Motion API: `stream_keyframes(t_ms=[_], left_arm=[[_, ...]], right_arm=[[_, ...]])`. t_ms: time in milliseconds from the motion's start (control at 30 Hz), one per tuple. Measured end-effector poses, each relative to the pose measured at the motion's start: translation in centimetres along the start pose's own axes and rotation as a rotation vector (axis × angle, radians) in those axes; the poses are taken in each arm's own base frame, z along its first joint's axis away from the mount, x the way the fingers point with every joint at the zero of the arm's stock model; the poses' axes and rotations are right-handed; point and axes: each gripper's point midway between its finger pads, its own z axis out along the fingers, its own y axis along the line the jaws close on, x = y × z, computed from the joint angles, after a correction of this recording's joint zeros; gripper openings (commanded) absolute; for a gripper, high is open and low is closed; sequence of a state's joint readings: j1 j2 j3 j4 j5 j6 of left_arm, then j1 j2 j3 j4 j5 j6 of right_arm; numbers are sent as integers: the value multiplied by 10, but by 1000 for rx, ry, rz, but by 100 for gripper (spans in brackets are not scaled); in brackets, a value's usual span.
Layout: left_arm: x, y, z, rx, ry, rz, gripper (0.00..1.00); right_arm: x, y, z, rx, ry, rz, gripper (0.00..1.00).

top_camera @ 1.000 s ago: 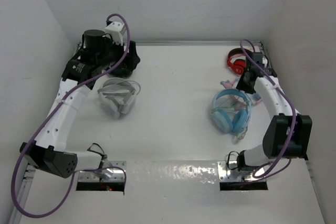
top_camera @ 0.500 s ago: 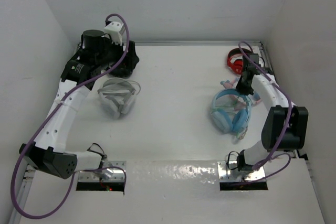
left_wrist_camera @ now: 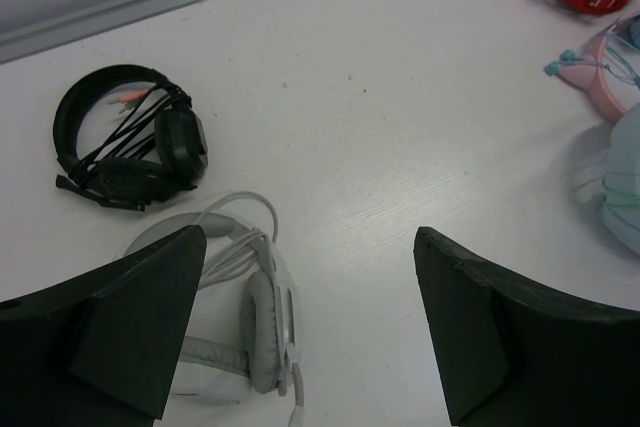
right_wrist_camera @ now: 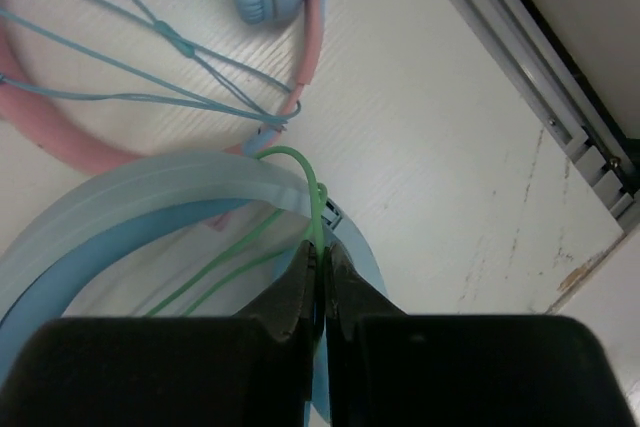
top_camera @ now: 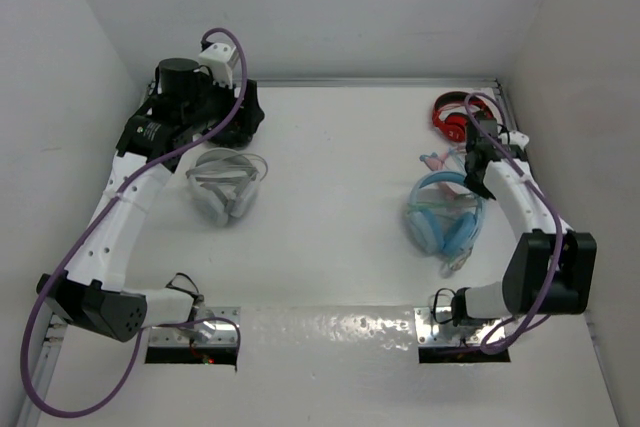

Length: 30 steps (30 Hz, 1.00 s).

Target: Wrap the headphones

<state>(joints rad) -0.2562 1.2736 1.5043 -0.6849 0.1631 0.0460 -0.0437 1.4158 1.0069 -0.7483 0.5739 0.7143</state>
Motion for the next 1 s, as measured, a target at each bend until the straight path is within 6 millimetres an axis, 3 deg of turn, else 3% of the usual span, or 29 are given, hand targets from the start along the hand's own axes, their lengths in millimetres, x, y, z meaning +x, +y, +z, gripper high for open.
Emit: stream_keyframes(t_ms=[133,200,267,500,767,1000], left_arm=[[0,1,0,-4,0,3,83],[0,1,0,-5,0,2,83],[0,1,0,-5,0,3,83],[0,3,0,-13,0,6,83],[0,4,0,-19,0,10,83],[0,5,0,-25,0,13,83]], right_arm=[[-1,-9,-3,29,-22,28,15],[1,-12,-2,52,-18,34,36],[2,-17,-2,80,-21,51,44],[12,-32,4,157,-24,50,43],[10,-29,4,127,-26,-6,39],[2,-21,-17,-10,-41,-92,43]])
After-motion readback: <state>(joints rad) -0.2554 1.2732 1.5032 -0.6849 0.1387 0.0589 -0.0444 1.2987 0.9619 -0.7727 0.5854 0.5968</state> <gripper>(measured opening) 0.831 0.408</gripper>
